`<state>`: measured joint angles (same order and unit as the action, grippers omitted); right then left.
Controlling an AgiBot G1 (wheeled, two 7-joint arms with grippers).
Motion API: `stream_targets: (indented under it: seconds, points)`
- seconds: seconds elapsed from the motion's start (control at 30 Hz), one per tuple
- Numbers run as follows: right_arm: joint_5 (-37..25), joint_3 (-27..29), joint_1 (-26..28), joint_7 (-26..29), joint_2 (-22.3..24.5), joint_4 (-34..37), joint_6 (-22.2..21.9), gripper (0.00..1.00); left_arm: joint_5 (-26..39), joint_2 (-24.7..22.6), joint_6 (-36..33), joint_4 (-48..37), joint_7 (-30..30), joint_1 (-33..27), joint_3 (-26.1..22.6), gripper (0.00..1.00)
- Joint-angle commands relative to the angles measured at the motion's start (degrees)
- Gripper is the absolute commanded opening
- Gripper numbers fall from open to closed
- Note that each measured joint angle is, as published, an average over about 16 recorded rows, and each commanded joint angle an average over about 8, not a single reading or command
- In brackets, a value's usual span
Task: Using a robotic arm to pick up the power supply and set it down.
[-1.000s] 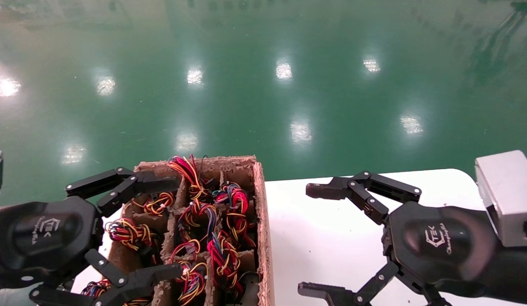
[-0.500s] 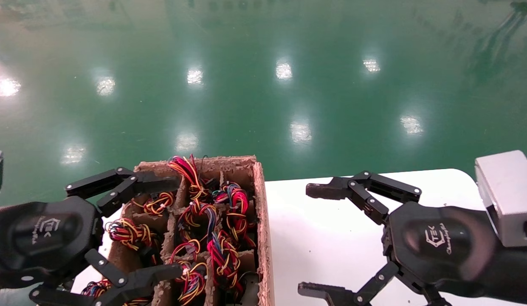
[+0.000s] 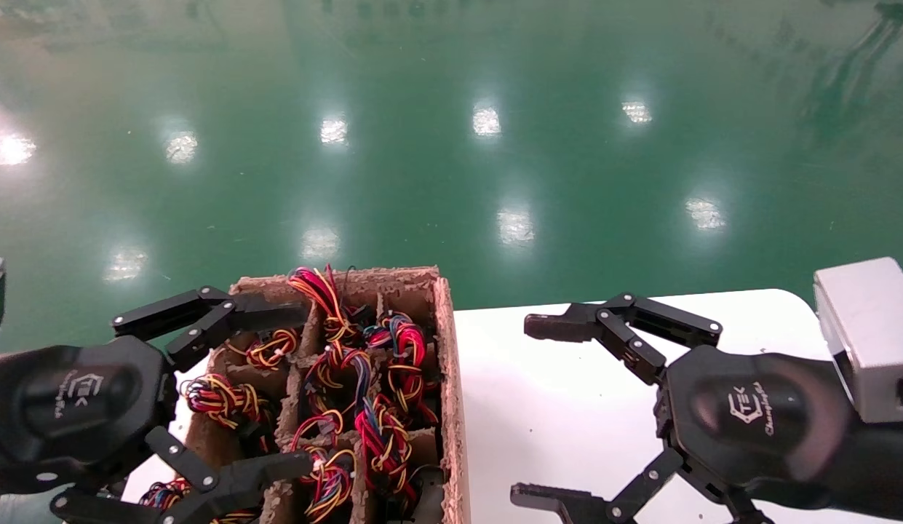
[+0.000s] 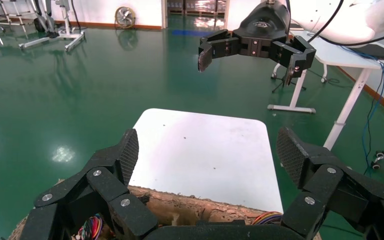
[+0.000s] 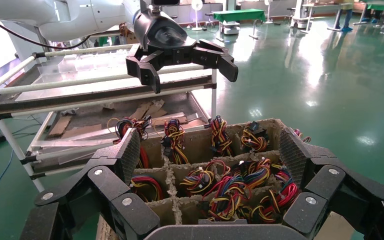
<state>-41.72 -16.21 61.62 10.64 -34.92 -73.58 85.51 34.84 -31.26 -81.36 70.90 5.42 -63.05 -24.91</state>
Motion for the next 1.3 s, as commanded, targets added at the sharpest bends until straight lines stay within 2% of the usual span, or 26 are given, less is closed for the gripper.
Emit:
stream_targets:
  seconds: [0.03,0.13,0.17,0.4,0.43,0.73,0.93,1.1,1.3]
  points:
    - [0.0,0.0,0.0,0.0,0.0,0.0,0.0,1.0,0.0,0.0,0.0,0.0,0.0,0.0,0.0,1.0]
    - [0.0,0.0,0.0,0.0,0.0,0.0,0.0,1.0,0.0,0.0,0.0,0.0,0.0,0.0,0.0,1.0]
    - [0.0,0.0,0.0,0.0,0.0,0.0,0.0,1.0,0.0,0.0,0.0,0.0,0.0,0.0,0.0,0.91]
    - [0.0,0.0,0.0,0.0,0.0,0.0,0.0,1.0,0.0,0.0,0.0,0.0,0.0,0.0,0.0,0.04]
    - [0.0,0.0,0.0,0.0,0.0,0.0,0.0,1.0,0.0,0.0,0.0,0.0,0.0,0.0,0.0,0.0]
    - [-0.3,0.0,0.0,0.1,0.0,0.2,-0.3,1.0,0.0,0.0,0.0,0.0,0.0,0.0,0.0,0.0]
    - [-4.3,-0.9,1.5,1.1,-0.5,0.2,-4.5,1.0,0.0,0.0,0.0,0.0,0.0,0.0,0.0,0.0]
    - [-10.0,-3.6,4.3,3.3,-3.8,-0.4,-9.4,1.0,0.0,0.0,0.0,0.0,0.0,0.0,0.0,0.0]
    - [-17.5,-8.3,7.6,5.8,-10.2,1.6,-13.6,1.0,0.0,0.0,0.0,0.0,0.0,0.0,0.0,0.0]
